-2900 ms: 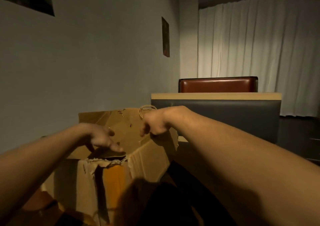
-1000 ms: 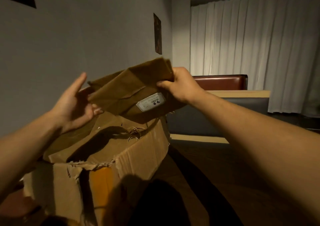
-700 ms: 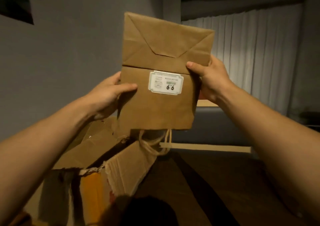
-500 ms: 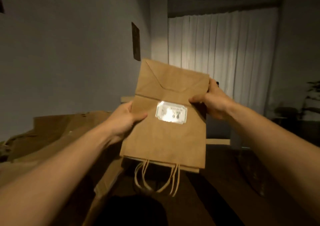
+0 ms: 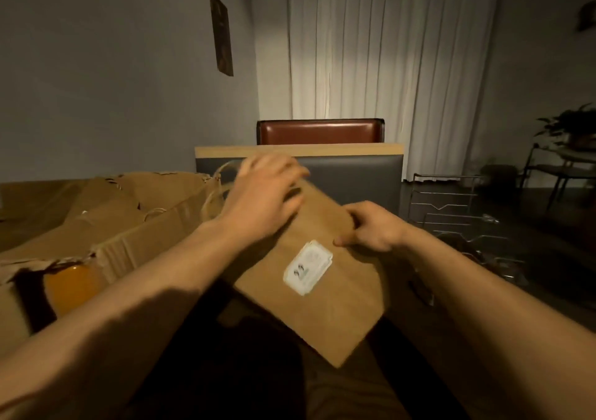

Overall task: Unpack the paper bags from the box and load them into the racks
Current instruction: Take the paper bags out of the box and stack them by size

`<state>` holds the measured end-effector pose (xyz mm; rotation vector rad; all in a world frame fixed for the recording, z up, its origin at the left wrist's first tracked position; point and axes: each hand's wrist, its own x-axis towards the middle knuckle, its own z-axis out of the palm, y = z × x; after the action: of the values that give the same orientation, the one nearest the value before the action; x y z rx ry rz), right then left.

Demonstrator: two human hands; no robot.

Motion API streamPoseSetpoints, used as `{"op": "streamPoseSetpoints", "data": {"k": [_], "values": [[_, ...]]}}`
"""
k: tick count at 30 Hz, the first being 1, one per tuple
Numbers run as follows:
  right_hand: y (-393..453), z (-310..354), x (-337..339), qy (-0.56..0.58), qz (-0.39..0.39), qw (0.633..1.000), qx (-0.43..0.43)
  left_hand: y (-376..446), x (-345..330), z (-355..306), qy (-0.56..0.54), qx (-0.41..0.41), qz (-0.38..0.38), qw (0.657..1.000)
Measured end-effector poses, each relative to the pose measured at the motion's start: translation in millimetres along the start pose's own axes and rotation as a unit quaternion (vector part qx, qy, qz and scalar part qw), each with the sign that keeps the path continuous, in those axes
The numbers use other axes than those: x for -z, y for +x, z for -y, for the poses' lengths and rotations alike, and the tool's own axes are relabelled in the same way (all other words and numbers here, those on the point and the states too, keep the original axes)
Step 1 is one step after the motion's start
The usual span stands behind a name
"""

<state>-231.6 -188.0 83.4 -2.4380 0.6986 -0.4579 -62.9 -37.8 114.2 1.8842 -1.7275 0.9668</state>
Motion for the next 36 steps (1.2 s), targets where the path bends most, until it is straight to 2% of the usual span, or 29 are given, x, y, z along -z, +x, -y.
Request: {"op": "streamPoseSetpoints", "data": {"k": [1,3,4,5,6,7,8,9,10,12,16,21,22,24,25,26,28,31,34,35,36], "values": [[-4.7,-16.1,-2.5,0.112,-0.040,0.993,-0.029,-9.4,-0.2,4.8,-0.044,0.031,-0.074,0.996],[-15.2,-41.7,-12.4,0.320,-0.109,0.938,-0.075,-39.3,-10.7,10.8,-0.143,0.139,-0.163,0.966],[-20.2,-49.3,-18.2,0.397,-0.125,0.905,-0.087,-56.6,-22.1,11.8,-0.206,0.215,-0.158,0.941],[-25.1,-54.8,-24.5,0.451,-0.129,0.878,-0.094,-71.3,-34.9,9.6,-0.306,0.296,-0.115,0.898],[-30.0,-56.9,-30.9,0.481,-0.124,0.862,-0.097,-84.4,-48.8,3.7,-0.442,0.378,-0.056,0.811],[-34.5,-57.1,-39.2,0.498,-0.120,0.853,-0.100,-92.9,-58.6,-3.7,-0.584,0.432,-0.017,0.687],[-36.7,-56.6,-45.7,0.507,-0.116,0.848,-0.100,-98.1,-69.4,-7.9,-0.670,0.465,0.012,0.579],[-38.1,-56.2,-52.9,0.510,-0.106,0.848,-0.097,-102.9,-76.8,-10.4,-0.708,0.463,0.035,0.532],[-39.7,-56.7,-59.9,0.510,-0.098,0.849,-0.096,-108.1,-81.5,-11.0,-0.711,0.444,0.057,0.543],[-41.7,-59.6,-69.4,0.504,-0.114,0.850,-0.097,-109.5,-91.4,-11.5,-0.695,0.411,0.076,0.585],[-44.1,-69.2,-77.2,0.519,-0.176,0.829,-0.108,-113.0,-96.1,-4.8,-0.730,0.338,0.068,0.590],[-39.4,-76.7,-80.3,0.529,-0.165,0.825,-0.110,-115.0,-105.2,13.7,-0.675,0.397,0.028,0.621],[-37.4,-78.9,-79.4,0.517,-0.179,0.829,-0.118,-117.9,-107.6,18.8,-0.667,0.385,0.034,0.637],[-33.7,-83.2,-73.0,0.503,-0.231,0.823,-0.126,-124.5,-113.4,32.2,-0.624,0.351,0.038,0.697],[-33.1,-85.7,-66.4,0.517,-0.257,0.807,-0.125,-126.8,-114.0,37.5,-0.603,0.342,0.034,0.720],[-33.7,-86.5,-58.6,0.541,-0.271,0.786,-0.125,-128.6,-115.8,43.9,-0.593,0.340,0.028,0.730],[-37.1,-91.7,-42.0,0.596,-0.262,0.747,-0.133,-129.6,-114.9,52.6,-0.622,0.340,0.022,0.705],[-37.6,-101.1,-33.9,0.628,-0.201,0.739,-0.140,-132.6,-121.5,57.0,-0.681,0.340,0.020,0.649],[-19.3,-95.0,-62.2,0.591,-0.155,0.776,-0.159,-128.3,-124.6,43.3,-0.735,0.343,0.017,0.584],[-12.1,-90.0,-76.3,0.552,-0.149,0.802,-0.172,-124.0,-123.1,32.3,-0.739,0.358,0.014,0.571],[-5.5,-86.2,-90.9,0.507,-0.142,0.830,-0.185,-118.3,-121.8,19.9,-0.718,0.395,0.020,0.573]]}}
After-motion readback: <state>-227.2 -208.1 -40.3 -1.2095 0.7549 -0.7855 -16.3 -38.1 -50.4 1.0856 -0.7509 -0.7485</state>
